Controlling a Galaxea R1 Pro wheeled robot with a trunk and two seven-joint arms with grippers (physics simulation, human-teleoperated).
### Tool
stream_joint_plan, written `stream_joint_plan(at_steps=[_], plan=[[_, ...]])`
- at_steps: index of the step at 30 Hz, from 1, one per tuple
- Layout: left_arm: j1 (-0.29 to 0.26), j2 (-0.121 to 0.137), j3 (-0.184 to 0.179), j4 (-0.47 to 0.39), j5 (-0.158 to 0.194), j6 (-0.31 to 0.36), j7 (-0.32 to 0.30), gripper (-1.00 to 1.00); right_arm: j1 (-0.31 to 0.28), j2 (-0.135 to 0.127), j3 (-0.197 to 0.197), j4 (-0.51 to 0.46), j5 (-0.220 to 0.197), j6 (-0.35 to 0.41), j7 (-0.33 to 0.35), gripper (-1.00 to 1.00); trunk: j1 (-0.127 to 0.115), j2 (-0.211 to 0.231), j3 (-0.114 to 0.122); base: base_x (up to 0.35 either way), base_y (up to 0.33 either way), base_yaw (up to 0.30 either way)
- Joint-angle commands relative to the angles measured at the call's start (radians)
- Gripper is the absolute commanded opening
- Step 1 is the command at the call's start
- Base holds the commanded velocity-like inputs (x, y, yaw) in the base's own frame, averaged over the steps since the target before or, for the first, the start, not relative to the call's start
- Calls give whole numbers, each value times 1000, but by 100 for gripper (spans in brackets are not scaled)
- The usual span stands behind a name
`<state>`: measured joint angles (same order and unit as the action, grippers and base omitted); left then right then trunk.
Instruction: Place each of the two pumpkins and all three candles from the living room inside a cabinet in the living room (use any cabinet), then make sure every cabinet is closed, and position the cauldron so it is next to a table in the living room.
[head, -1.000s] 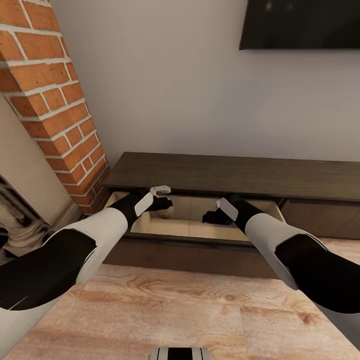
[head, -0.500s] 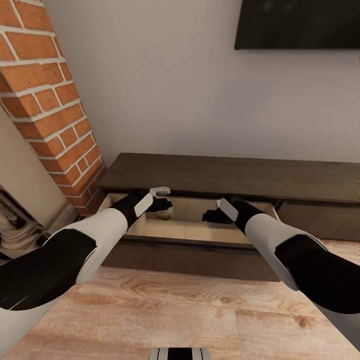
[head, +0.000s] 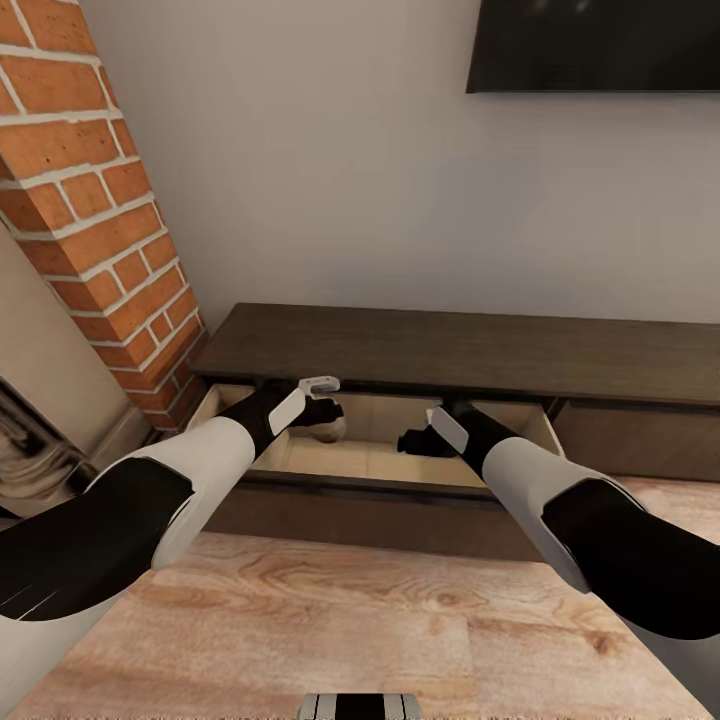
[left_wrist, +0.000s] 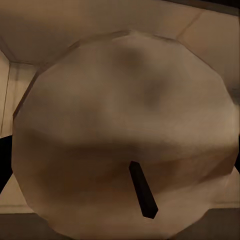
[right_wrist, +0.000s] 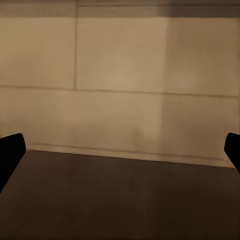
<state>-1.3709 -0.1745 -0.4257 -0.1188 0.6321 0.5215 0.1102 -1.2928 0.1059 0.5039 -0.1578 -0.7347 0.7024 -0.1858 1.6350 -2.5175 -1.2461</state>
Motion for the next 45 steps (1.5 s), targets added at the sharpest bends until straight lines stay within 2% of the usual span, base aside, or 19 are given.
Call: stream_joint_plan(at_steps=[1,12,27,31,40,43,45], plan=[[-1,0,-4,-2,6,5,6,-100,0,0,5,-2,-11,3,-8,100,0,-1,-6,0,0,0],[0,0,-4,-1,6,5,6,-100,0,0,5,-2,-11,4,-8,100,5,-3,-65,0,0,0],[-2,0,-7,-5,2,5,14,-100,-4,-10,-6,-9,-14,5,-12,100,5,-3,-89,0,0,22],[-2,2,-6,-7,-16,29,19,-100,-7,-10,-7,-11,-14,5,-12,100,5,-3,-95,0,0,72],[-2,8,-6,-5,-25,49,22,-100,-7,-5,-3,-11,-12,5,-12,100,5,-3,-105,79,0,28],[-2,8,-7,-6,-51,49,24,-100,-7,-5,1,-11,-12,5,-12,100,5,-3,-105,246,0,1],[-2,7,-6,-7,-82,49,24,-100,-7,-4,3,-10,-12,5,-12,100,5,-3,-105,83,0,0]])
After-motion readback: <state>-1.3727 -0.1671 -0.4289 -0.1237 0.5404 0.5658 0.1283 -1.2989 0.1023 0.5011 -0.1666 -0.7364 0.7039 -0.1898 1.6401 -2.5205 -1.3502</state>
